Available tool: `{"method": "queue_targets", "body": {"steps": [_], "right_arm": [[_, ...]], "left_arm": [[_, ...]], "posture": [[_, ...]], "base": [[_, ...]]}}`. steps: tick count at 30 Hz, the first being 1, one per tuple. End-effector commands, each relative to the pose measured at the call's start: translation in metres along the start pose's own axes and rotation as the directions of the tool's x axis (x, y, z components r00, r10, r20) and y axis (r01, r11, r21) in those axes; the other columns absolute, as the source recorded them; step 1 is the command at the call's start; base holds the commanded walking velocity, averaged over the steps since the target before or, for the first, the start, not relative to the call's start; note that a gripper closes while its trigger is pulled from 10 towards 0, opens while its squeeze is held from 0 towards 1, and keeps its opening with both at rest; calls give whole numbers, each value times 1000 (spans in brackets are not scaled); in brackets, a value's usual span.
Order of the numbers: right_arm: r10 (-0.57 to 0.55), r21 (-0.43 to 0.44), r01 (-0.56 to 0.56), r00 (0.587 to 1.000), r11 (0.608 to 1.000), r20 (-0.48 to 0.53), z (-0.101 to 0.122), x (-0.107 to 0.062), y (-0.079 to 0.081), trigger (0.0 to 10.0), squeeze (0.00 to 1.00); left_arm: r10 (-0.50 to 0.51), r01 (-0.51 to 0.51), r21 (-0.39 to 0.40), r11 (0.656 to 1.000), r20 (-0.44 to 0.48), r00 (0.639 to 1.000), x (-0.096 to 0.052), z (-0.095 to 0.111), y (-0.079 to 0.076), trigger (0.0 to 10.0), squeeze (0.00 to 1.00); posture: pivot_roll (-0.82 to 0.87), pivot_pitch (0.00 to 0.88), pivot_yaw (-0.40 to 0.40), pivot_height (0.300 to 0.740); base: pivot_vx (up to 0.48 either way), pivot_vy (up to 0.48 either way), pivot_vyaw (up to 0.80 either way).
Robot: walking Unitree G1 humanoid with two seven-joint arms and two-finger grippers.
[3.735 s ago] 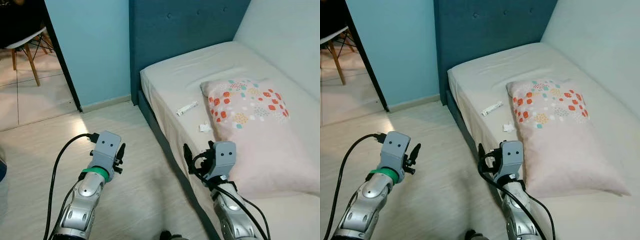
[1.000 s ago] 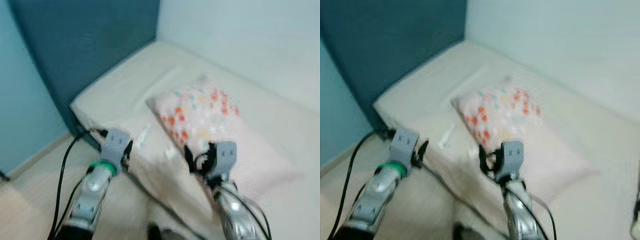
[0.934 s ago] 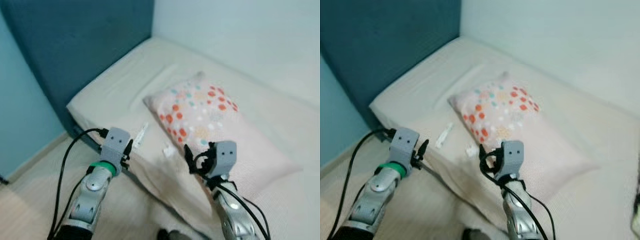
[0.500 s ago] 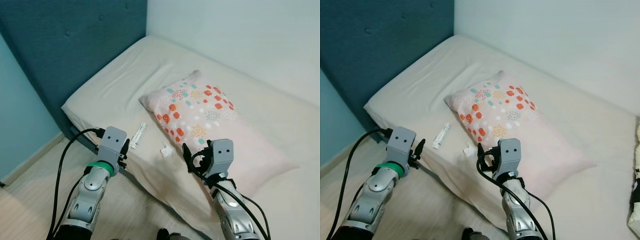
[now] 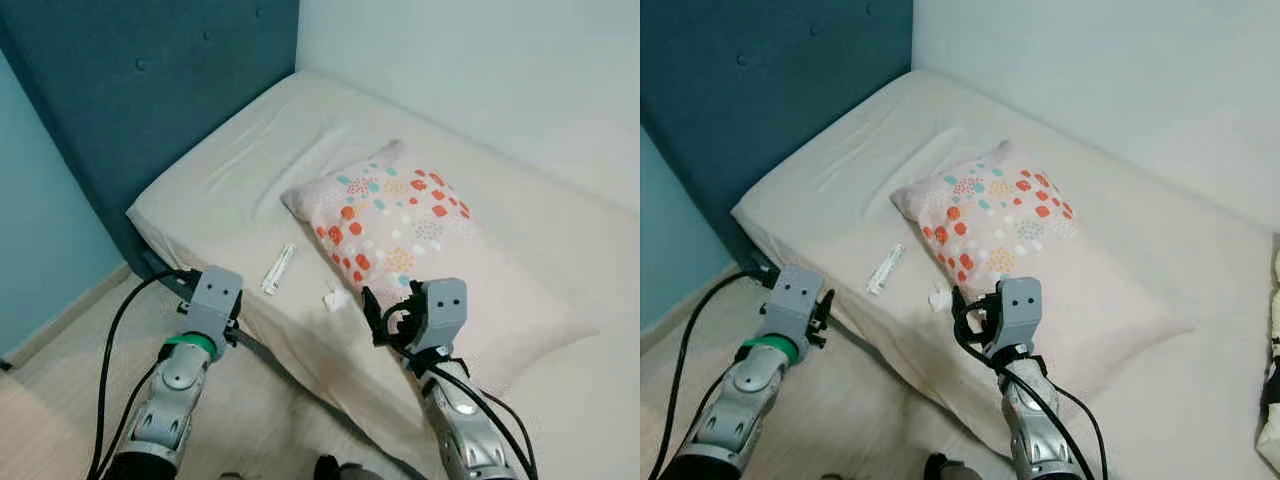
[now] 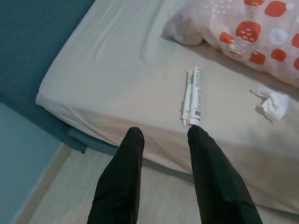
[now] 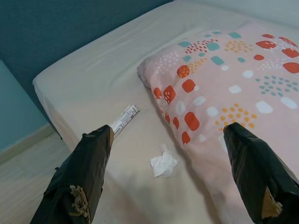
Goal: Clean up the room
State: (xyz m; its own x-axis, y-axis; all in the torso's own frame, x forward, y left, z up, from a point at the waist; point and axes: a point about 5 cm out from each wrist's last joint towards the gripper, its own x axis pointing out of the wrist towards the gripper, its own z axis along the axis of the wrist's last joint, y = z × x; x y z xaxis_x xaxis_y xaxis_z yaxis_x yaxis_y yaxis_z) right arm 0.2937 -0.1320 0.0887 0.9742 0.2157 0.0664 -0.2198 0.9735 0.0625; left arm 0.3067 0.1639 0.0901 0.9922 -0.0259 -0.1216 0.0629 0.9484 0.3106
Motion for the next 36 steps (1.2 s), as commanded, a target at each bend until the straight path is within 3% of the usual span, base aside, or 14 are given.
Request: {"method": "queue_targets", "body": {"steps": [1, 33, 36], "right_arm": [[-4, 9, 4, 999, 1000, -36, -7, -5, -2, 10000, 0], [28, 41, -26, 999, 999, -36, -8, -6, 2, 10000, 0], [42, 52, -40, 999, 998, -22, -6, -5, 5, 10000, 0]], "left_arm": [[-7, 7, -9, 1000, -14, 1000, -2, -5, -3, 10000, 0], [-3, 4, -26, 1000, 23, 1000, 2, 1, -5, 10000, 0], [6, -4, -36, 999, 41, 999, 8, 9, -4, 10000, 0]], "posture": [[60, 146, -27, 661], [62, 151, -21, 551], [62, 157, -22, 541]], "base": [[0, 0, 0], [0, 0, 0], [0, 0, 0]]}}
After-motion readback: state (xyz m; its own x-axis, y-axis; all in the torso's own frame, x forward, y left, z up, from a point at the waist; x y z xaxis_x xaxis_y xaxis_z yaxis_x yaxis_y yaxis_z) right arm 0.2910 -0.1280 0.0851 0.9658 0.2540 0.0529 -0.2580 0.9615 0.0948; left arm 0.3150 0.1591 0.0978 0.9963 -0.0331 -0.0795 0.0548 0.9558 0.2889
